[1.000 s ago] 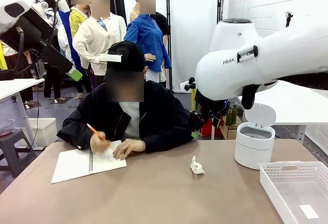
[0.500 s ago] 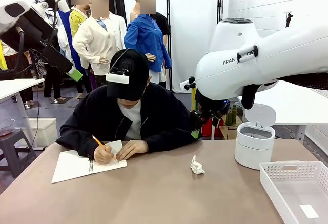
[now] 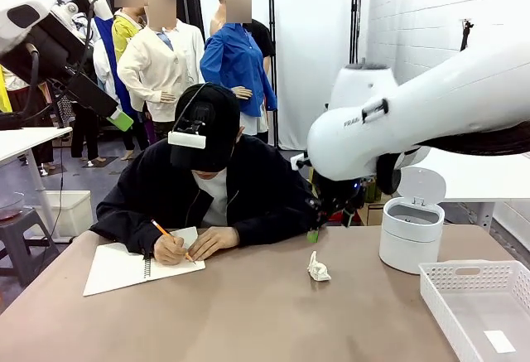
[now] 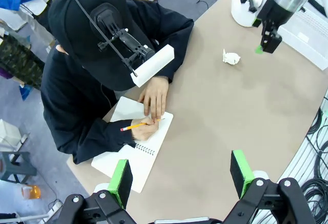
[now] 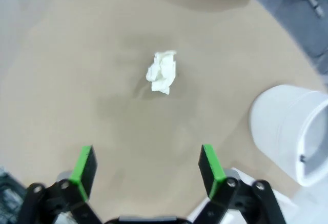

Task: Sort the paper based on its condition.
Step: If a person hands you a paper, place it in the Organizing basket , and if it's crumpled, put it in the Trash can.

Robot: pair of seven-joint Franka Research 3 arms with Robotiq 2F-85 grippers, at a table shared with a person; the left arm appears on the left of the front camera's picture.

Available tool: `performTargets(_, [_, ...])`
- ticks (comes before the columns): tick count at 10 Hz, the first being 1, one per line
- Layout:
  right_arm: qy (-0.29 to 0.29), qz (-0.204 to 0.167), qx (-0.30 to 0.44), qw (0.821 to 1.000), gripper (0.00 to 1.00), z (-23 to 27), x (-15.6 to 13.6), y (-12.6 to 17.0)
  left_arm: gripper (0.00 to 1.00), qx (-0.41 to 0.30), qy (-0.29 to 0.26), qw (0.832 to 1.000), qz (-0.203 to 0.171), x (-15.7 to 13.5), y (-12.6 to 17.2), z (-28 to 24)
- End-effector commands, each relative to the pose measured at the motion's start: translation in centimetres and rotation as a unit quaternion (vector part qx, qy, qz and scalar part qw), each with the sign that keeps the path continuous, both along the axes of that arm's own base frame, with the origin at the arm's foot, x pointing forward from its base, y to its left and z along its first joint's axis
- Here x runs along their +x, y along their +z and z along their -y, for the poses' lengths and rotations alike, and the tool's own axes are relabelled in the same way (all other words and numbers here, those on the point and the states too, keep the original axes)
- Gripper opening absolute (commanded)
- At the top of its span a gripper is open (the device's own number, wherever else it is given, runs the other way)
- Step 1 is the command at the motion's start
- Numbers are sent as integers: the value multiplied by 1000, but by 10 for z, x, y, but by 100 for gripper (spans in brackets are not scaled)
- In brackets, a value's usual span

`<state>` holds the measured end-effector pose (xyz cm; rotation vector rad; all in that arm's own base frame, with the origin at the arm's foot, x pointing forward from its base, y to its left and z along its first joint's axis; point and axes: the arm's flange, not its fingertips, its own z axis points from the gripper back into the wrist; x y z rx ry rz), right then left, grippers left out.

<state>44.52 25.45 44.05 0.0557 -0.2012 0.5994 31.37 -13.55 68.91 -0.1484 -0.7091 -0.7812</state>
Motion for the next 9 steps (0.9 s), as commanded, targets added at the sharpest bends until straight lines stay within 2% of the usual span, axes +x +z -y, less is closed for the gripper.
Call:
performTargets(1, [-19,-27,-22,999,100,-16,19,-24,100,0,0,1000,-2,-1,0,-1])
performTargets(2, [-25,-43,-38,998,100,-18,30,-40,100,0,0,1000,-2,-1,0,-1])
performTargets(6, [-25,-58,-56,996,100,-24,71,-94,100,0,0,1000,-2,-1,0,-1])
performTargets(7, [-20,-67,-33,997,100,-27,85,-105,100,0,0,1000,-2,-1,0,-1])
performTargets(9, [-26,-77,-45,996,100,-36,94,-117,100,0,0,1000,-2,-1,0,-1])
